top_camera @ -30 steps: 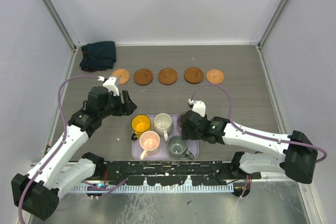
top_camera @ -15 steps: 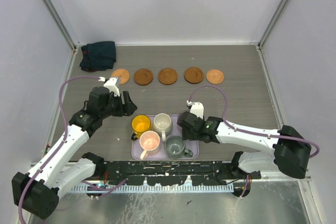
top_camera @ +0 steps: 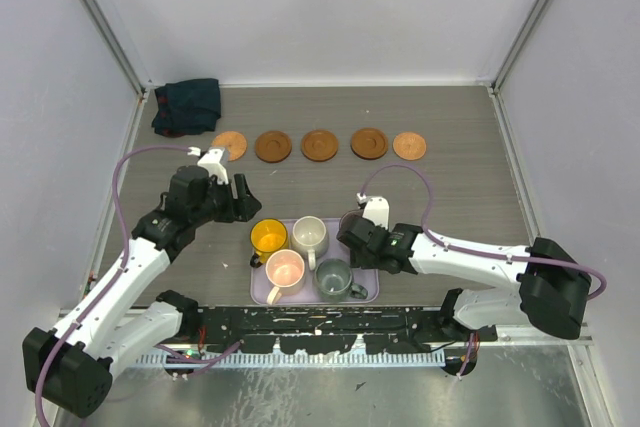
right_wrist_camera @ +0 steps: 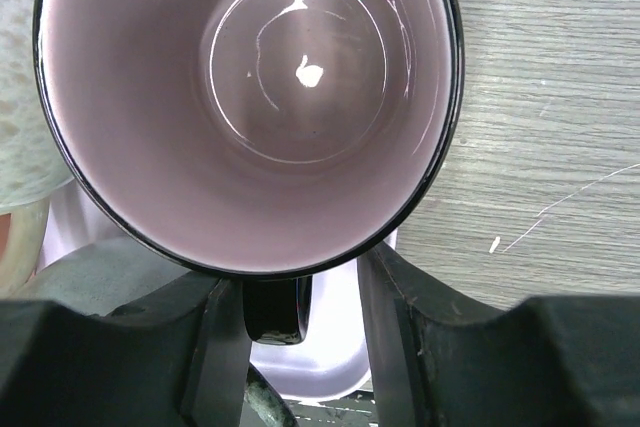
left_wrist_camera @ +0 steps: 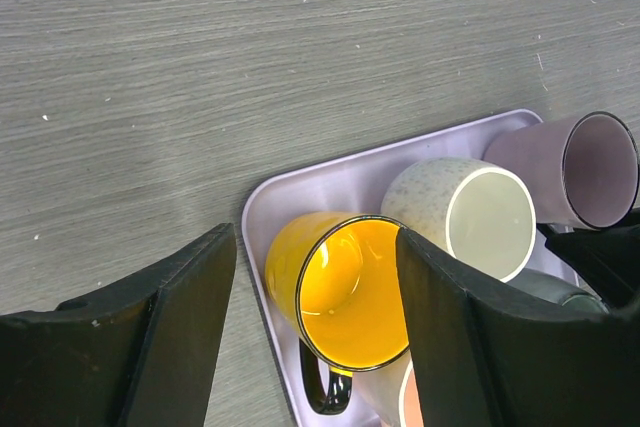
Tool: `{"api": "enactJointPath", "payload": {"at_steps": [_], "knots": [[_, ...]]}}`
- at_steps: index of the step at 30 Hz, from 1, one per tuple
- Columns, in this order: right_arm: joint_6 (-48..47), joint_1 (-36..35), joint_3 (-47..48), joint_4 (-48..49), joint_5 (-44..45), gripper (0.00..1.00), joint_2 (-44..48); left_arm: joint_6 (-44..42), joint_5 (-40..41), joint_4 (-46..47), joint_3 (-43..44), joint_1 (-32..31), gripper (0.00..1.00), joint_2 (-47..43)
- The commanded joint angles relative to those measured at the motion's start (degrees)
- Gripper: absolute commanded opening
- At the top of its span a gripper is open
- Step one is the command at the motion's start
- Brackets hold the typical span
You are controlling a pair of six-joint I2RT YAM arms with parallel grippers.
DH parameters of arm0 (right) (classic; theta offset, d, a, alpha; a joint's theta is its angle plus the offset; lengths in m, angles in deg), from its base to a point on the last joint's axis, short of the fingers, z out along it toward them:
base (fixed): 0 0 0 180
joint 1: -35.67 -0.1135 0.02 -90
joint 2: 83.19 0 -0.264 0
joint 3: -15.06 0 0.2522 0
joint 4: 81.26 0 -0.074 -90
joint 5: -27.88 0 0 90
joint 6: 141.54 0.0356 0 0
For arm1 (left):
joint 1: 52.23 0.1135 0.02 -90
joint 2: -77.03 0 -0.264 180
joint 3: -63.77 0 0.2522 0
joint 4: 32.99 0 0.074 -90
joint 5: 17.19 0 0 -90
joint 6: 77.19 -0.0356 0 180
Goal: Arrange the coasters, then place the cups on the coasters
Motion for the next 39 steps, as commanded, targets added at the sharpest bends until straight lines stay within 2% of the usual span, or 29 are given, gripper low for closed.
{"api": "enactJointPath", "payload": {"at_steps": [1, 8, 17, 20, 25, 32, 39], "knots": [[2.00, -0.21, -0.08, 1.35, 3.33, 0.48, 0.02, 0.57, 0.63, 2.92, -0.19, -0.31, 0.66, -0.58], [3.14, -0.24, -1.07, 2.85, 3.87, 0.47, -1.19, 0.58, 0.93, 3.07, -0.35, -0.34, 0.67, -1.23], [3.68, -0.21, -1.37, 3.98, 5.66, 0.37, -1.53, 0.74, 1.19, 3.29, -0.71, -0.40, 0.67, -1.63], [3.55, -0.28, -1.40, 4.36, 6.00, 0.29, -1.75, 0.90, 1.20, 3.42, -0.89, -0.39, 0.67, -1.76], [2.73, -0.22, -1.36, 4.50, 5.82, 0.02, -2.74, 0.91, 1.38, 3.56, -1.23, -0.39, 0.68, -2.11], [0.49, -0.39, -0.66, 4.26, 6.82, 0.01, -3.26, 1.21, 1.74, 3.58, -1.92, -0.39, 0.68, -2.82], [-4.62, -0.54, 3.23, 3.10, 14.27, 0.01, -1.84, 1.23, 2.30, 3.64, -1.54, -0.39, 0.68, -4.40]]}}
